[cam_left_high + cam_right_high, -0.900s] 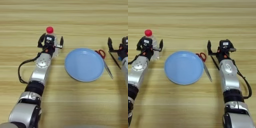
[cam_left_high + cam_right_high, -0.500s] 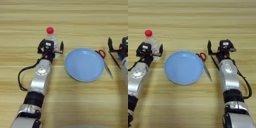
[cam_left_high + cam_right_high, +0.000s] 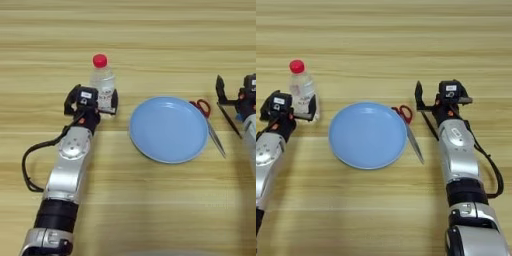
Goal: Move the objects on the table
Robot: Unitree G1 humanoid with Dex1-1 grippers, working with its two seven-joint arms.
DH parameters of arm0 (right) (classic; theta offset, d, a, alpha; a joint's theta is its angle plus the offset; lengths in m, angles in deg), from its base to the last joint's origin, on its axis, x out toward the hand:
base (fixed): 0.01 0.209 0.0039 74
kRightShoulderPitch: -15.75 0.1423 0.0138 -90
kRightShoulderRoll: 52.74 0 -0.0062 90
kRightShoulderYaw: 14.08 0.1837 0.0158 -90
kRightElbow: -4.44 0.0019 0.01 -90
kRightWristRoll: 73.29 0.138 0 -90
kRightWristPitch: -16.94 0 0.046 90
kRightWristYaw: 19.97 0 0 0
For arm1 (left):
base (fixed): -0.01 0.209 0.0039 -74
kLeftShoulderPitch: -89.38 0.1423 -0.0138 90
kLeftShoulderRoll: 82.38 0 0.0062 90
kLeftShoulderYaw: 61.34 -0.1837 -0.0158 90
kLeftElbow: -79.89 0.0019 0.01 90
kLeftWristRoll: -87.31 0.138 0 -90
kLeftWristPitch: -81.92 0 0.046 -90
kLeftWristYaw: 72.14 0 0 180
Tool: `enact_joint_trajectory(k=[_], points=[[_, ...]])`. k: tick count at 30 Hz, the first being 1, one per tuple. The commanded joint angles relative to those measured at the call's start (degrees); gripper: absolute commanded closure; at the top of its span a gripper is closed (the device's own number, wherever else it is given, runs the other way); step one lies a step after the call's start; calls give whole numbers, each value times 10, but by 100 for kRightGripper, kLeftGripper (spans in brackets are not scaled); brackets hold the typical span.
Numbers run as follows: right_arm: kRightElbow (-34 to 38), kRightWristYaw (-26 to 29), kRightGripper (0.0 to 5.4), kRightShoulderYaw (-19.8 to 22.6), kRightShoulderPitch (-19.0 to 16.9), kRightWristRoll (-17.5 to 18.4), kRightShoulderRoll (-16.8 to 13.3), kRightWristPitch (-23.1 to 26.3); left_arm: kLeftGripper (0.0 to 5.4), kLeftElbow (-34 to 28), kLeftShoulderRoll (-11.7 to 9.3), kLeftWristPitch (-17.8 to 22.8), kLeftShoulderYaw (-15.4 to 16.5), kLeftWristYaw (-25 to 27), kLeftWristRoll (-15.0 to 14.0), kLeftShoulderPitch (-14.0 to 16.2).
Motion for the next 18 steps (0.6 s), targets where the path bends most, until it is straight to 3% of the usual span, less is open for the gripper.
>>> enact_joint_trajectory(k=[1,11,18], points=[[-8,-2,0,-1,10,-4,0,0,6,-68,-7,65,-12,19,-5,10],[-17,-3,0,-1,14,-5,1,-4,6,-140,-21,161,-28,55,-8,28],[-18,-4,0,-1,15,-5,2,-5,6,-154,-42,190,-24,54,5,37]])
